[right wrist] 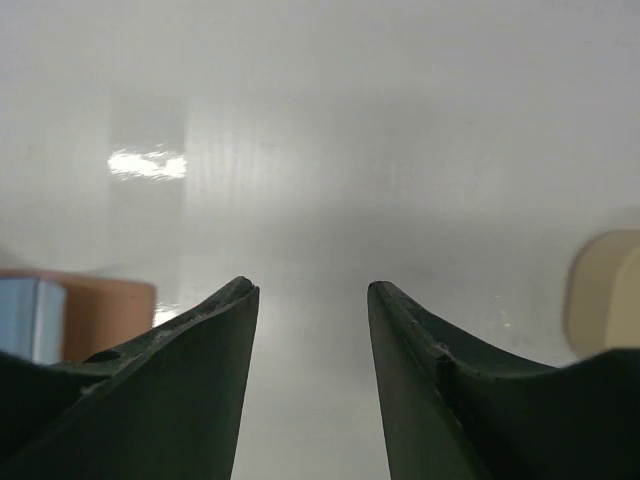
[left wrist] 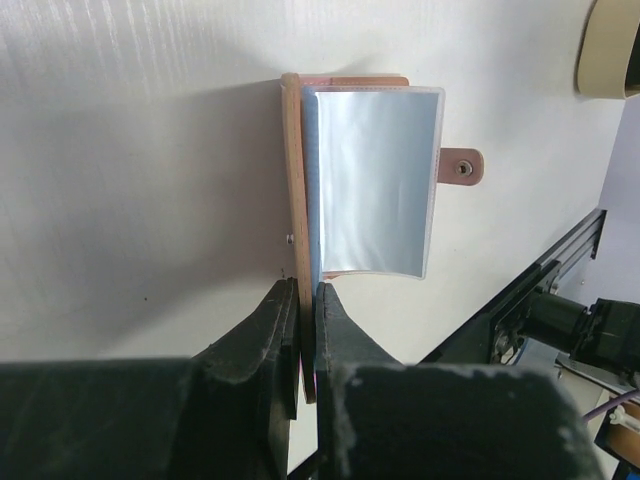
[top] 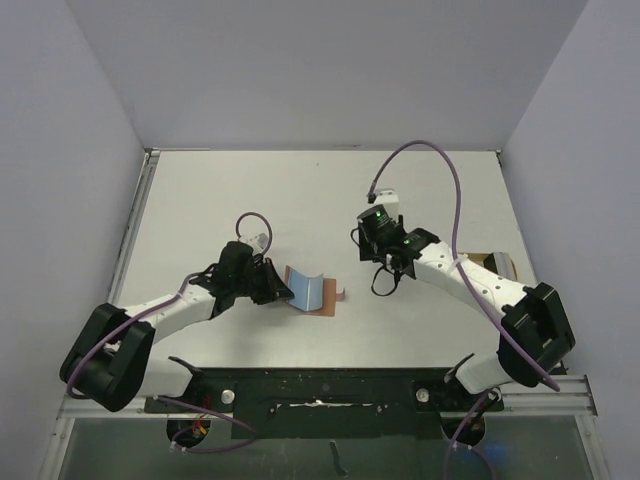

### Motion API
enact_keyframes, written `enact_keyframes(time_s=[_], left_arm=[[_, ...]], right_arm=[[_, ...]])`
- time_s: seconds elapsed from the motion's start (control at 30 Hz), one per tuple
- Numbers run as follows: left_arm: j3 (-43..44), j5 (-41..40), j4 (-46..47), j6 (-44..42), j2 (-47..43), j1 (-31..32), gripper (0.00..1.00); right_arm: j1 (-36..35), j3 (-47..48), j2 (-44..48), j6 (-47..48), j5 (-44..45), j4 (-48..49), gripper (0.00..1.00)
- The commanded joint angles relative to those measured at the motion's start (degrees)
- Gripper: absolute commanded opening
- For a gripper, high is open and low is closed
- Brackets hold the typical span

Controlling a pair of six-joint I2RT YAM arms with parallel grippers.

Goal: Put the credit cards into the card holder
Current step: Open the card holder at the center of the board, then pick up the credit card from the storage box.

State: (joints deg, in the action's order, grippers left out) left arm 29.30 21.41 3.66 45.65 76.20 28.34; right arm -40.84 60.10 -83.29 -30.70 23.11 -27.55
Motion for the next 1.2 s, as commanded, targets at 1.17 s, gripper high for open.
enact_keyframes(time_s=[1.17], left_arm=[[14.21, 5.88, -19.48, -15.05, -7.66, -0.77, 0.0]], right_arm=[[42.88, 1.49, -10.95, 20.23, 18.08, -9.45, 0.56]])
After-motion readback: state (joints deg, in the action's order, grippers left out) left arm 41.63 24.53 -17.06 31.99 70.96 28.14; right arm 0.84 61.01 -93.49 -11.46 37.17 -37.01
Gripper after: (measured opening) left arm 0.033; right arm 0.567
